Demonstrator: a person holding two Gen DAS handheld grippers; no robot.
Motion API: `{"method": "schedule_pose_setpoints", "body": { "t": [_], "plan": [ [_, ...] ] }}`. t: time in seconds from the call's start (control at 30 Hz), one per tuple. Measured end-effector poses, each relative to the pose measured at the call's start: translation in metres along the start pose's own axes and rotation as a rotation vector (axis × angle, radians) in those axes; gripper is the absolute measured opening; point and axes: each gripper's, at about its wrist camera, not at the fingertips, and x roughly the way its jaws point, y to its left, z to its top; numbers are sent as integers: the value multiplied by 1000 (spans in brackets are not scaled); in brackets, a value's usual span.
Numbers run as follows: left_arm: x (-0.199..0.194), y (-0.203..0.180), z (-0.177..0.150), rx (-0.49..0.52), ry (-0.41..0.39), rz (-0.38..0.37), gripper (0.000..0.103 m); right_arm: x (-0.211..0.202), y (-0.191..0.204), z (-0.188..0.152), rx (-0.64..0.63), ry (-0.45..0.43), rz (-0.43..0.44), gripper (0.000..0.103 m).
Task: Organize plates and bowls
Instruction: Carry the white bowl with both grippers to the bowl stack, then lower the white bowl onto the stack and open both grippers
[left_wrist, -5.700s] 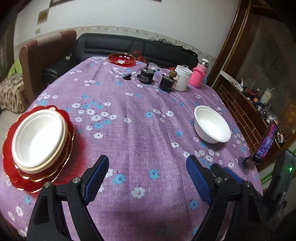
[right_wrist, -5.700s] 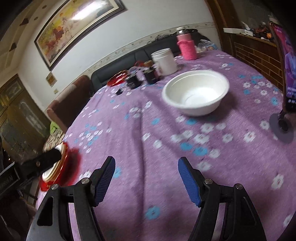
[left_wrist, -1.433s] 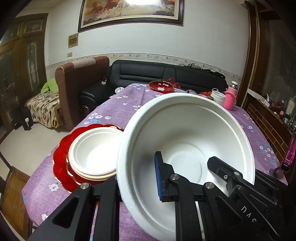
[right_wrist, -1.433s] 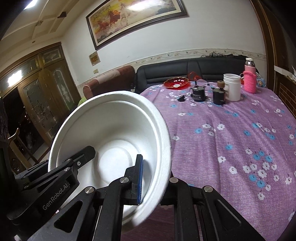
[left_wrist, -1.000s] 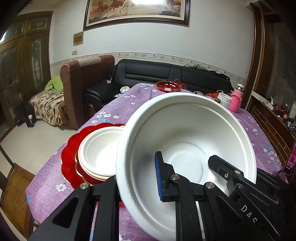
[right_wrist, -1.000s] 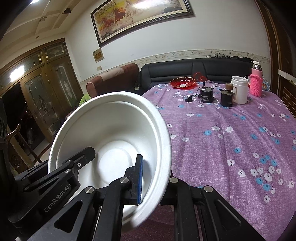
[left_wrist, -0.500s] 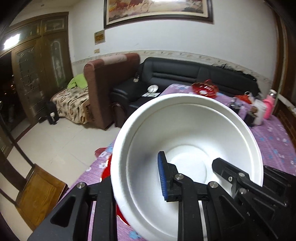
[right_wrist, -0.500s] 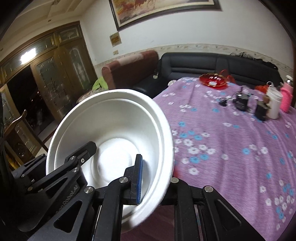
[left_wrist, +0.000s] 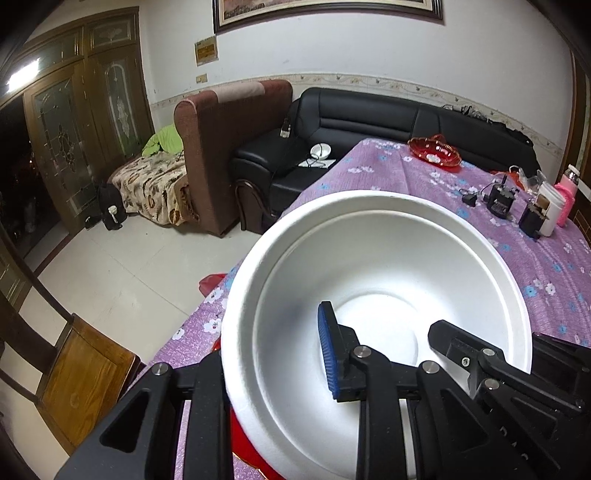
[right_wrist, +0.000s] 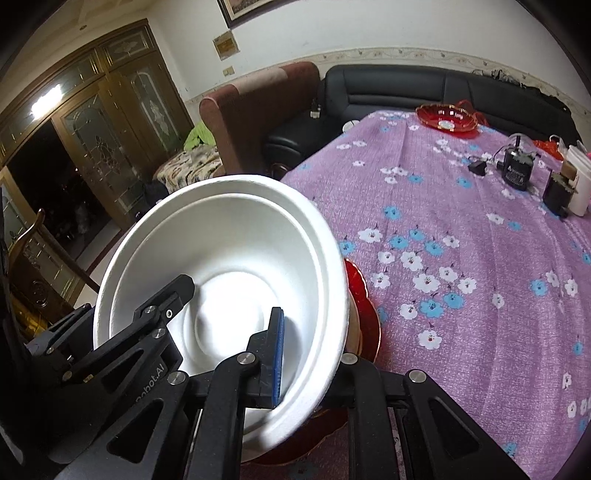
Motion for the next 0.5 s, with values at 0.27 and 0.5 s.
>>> {"method": "schedule_pose_setpoints", "body": {
  "t": [0.27, 0.5],
  "plan": [
    [6, 20, -1, -70, 16, -26, 66, 9, 3, -3, -12, 12, -30, 15],
    [-9, 62, -9, -216, -26, -79, 69, 10, 3, -4, -7, -25, -43, 22]
  ]
}}
